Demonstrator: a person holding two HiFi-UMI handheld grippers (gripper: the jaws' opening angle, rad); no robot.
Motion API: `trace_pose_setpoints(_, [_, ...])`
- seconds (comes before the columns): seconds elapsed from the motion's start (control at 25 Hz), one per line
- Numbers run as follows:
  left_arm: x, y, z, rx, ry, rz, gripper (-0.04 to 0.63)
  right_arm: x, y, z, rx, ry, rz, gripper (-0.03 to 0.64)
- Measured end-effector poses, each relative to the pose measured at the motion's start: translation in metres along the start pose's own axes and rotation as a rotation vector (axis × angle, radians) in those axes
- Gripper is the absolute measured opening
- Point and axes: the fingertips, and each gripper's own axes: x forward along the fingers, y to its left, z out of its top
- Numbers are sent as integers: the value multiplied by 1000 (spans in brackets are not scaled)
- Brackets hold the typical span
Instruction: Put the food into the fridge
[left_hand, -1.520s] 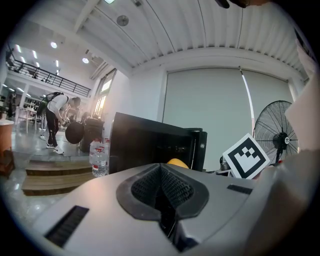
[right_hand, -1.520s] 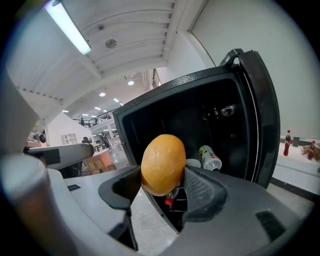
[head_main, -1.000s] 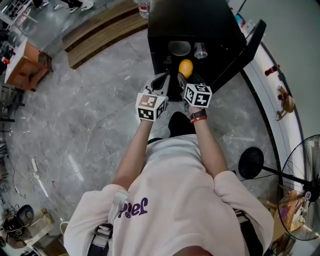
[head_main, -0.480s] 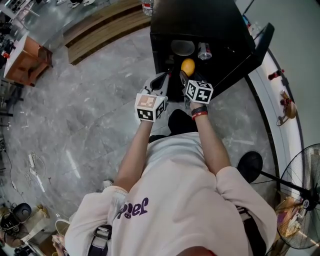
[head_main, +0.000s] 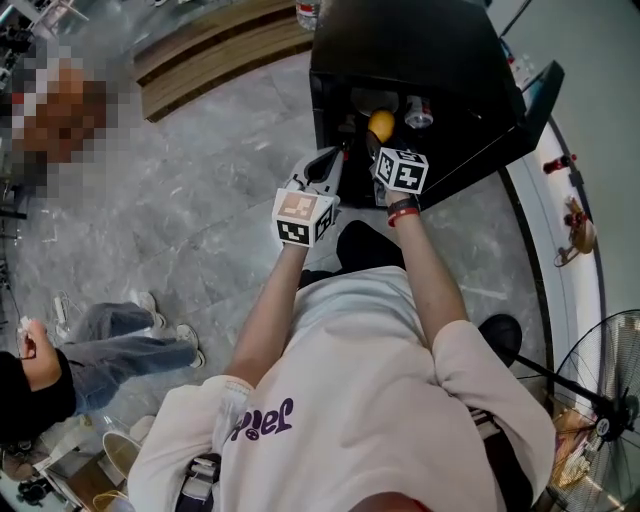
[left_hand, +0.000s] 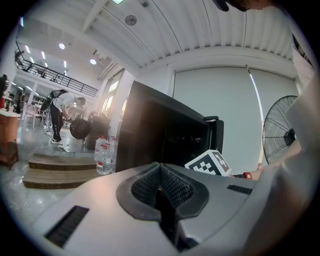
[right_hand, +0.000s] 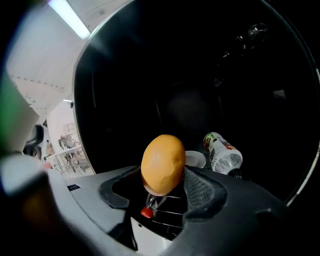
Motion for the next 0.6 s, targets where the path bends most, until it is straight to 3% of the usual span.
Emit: trace_pose_setpoints(0.6, [17,5,-2,-6,-15,9,18,69,-30,9,4,32,-11,278])
